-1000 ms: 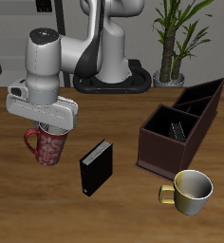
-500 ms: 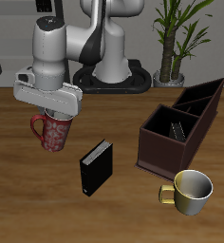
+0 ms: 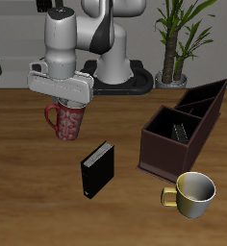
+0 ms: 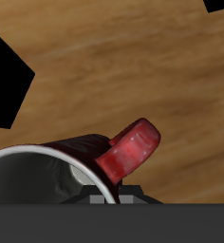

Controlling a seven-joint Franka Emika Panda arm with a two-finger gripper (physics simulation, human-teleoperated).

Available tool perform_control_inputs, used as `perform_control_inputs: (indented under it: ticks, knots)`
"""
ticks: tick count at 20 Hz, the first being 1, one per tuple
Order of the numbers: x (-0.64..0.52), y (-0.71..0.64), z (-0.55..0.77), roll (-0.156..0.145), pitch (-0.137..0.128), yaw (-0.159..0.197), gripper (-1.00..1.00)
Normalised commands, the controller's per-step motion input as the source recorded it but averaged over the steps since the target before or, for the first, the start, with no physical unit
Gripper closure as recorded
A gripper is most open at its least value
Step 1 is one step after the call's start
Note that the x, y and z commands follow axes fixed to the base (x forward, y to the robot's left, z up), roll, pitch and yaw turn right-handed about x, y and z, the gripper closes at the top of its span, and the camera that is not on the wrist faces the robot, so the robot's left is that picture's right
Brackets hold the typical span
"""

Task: Place the yellow book into the left desk caddy's right compartment and place the red mug into the left desk caddy's left compartment

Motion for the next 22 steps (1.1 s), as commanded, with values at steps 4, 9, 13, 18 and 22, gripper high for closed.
perform_control_inputs:
  ticks: [4, 9, 13, 18, 22]
  knots:
    - [-0.38, 0.17, 0.13, -0.022, -0.069, -0.024, 1.00]
    - [-0.27, 0.14, -0.01, -0.050, -0.055, 0.035, 1.00]
    - [-0.17, 0.26, 0.01, 0.000, -0.010, 0.033, 1.00]
    - [-0.35, 0.31, 0.13, 0.007, -0.062, 0.009, 1.00]
    - [-0.39, 0.32, 0.12, 0.019, -0.042, 0.030, 1.00]
